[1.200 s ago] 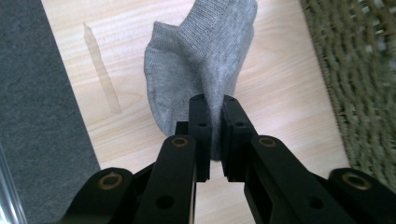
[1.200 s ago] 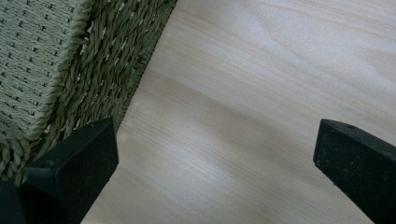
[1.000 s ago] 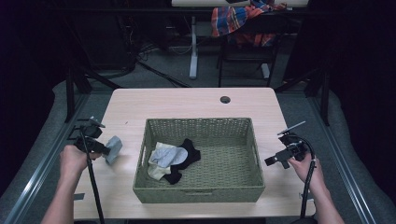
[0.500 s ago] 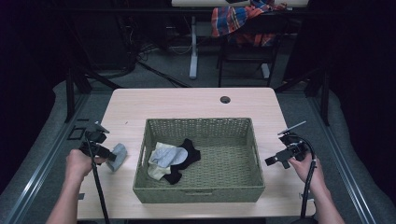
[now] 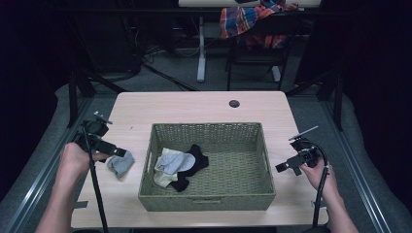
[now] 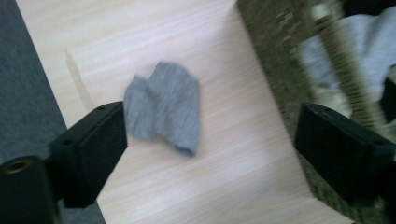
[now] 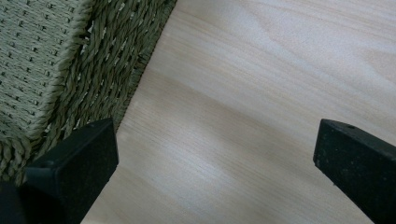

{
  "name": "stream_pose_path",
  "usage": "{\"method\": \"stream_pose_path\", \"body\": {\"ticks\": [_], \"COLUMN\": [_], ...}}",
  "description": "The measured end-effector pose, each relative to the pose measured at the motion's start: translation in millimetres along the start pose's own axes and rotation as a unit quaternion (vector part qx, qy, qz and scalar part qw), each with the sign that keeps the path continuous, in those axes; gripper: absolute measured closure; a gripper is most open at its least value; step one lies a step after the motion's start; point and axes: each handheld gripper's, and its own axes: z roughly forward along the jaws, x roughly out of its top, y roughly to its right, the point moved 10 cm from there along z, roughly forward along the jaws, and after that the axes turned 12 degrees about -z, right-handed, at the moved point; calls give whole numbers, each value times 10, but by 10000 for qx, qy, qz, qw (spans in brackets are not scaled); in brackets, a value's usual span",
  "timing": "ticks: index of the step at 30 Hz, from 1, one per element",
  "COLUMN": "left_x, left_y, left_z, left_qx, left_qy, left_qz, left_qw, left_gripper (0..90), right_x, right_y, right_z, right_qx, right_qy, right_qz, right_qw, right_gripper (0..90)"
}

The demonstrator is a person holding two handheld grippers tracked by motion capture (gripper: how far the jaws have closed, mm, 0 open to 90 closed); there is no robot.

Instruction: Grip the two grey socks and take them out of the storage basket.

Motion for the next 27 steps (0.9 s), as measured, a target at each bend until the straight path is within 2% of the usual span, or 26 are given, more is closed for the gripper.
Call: {"method": "stream_pose_path", "body": {"ticks": [1,5,9,10,13,14,15,17,21,27], "left_x": [30,150,265,289,339,351,362,381,410,419], "left_y": [72,326,527,576,720,768,813,887,1016,1158], "left_z": [-30,-79,-57,-45,7,30,54,100,207,360], "left_qx": [-14,-63,-82,-101,-163,-198,-224,-255,-315,-377], "left_qy": [34,151,242,262,284,288,285,268,272,212], "left_qz": [82,388,537,582,706,745,778,850,899,985], "left_qw": [10000,9991,9982,9979,9970,9966,9963,9957,9951,9942], "left_gripper": [75,45,10,2,2,2,2,2,2,2], "right_x": [-8,-2,-6,2,-14,-3,-20,-25,-4,-2], "right_y": [6,5,12,8,17,13,22,30,22,24], "right_z": [-8,-3,-10,-3,-23,-16,-33,-38,-24,-19], "right_qx": [22,0,10,-21,10,-55,-1,-14,-78,-79], "right_qy": [-54,-1,-16,42,-42,37,-79,-105,50,67], "right_qz": [-52,5,-6,61,-59,28,-79,-90,45,63], "right_qw": [10000,10000,10000,10000,10000,10000,9999,9999,9999,9999], "right_gripper": [0,0,0,0,0,0,0,0,0,0]}}
